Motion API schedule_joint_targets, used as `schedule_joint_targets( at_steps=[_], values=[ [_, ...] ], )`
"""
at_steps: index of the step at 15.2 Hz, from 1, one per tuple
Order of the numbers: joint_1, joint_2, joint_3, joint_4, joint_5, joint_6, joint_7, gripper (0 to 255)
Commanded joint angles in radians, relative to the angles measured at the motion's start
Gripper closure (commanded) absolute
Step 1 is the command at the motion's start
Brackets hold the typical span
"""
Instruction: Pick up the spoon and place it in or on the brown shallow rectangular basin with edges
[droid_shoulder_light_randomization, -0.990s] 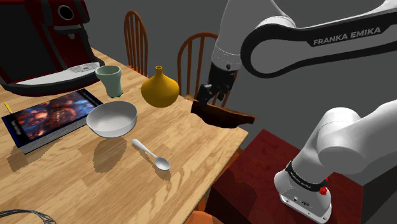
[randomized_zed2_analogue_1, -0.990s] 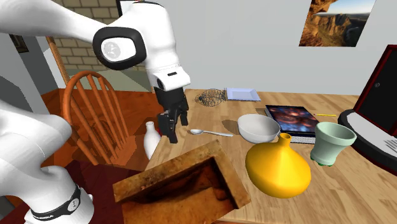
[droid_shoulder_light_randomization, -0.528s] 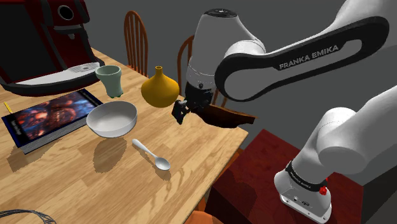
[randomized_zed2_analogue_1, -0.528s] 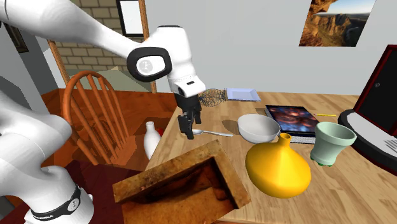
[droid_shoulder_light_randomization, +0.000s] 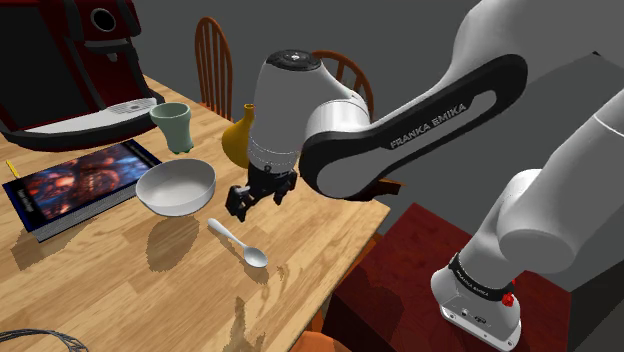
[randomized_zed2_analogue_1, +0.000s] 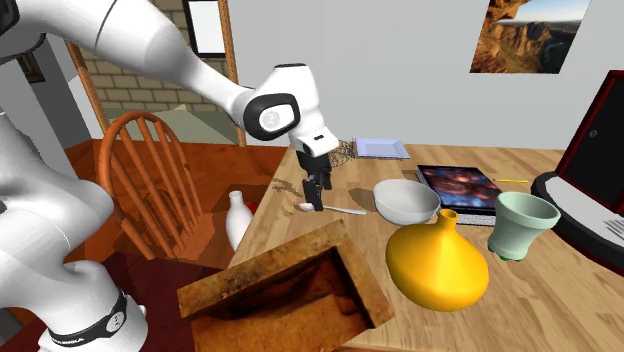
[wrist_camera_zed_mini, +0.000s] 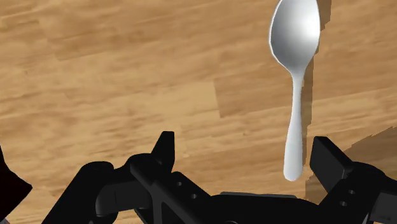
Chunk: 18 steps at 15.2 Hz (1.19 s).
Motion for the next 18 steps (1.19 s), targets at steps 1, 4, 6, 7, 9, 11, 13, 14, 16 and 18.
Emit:
schedule_joint_targets(
  at_steps=[1,4,6,7,9,11,13,14,16,18],
  values=[
    [-0.002,0.093,0.031,0.057,-0.086,0.030,0.095,0],
    [0.026,0.217,0.041,0.145,-0.214,0.049,0.222,0],
    [0.035,0.243,0.029,0.146,-0.242,0.068,0.241,0],
    [0.038,0.256,0.025,0.147,-0.257,0.077,0.251,0],
    [0.045,0.282,0.015,0.150,-0.286,0.094,0.271,0],
    [0.053,0.309,0.004,0.153,-0.315,0.111,0.291,0],
    [0.056,0.317,0.001,0.154,-0.324,0.116,0.297,0],
    [0.056,0.317,0.000,0.154,-0.324,0.116,0.297,0],
    [0.056,0.317,0.000,0.154,-0.323,0.116,0.297,0],
    [0.056,0.317,0.000,0.154,-0.323,0.116,0.297,0]
  ],
)
